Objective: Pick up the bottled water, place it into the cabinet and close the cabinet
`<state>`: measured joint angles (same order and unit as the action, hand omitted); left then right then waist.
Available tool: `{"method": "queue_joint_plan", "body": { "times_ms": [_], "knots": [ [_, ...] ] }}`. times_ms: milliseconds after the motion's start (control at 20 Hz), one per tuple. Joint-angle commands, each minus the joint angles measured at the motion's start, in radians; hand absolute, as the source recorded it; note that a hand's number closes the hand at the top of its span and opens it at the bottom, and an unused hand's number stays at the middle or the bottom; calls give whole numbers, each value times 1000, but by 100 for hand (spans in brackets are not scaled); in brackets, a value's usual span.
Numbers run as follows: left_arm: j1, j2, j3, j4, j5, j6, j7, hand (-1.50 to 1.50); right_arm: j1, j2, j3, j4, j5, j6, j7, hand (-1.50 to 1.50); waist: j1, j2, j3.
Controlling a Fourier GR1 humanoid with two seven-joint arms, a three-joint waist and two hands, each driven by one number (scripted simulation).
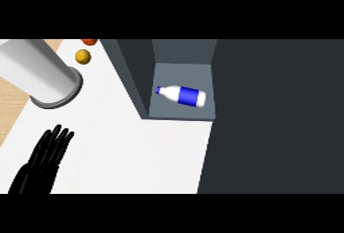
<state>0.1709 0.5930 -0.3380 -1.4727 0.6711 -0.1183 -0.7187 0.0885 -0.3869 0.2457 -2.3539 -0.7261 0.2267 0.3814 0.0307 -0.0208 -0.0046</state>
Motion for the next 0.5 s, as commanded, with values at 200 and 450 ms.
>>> {"method": "queue_joint_plan", "body": {
  "times_ms": [200, 450],
  "knots": [
    [91, 94, 43, -160, 42, -14, 41, -150, -234, 48, 227, -118, 256, -205, 110, 150, 2, -6, -2],
    [124, 135, 73, -227, 79, -22, 75, -150, -424, 170, 395, 8, 371, -367, 164, 150, -2, -4, -3]
  ]
}}
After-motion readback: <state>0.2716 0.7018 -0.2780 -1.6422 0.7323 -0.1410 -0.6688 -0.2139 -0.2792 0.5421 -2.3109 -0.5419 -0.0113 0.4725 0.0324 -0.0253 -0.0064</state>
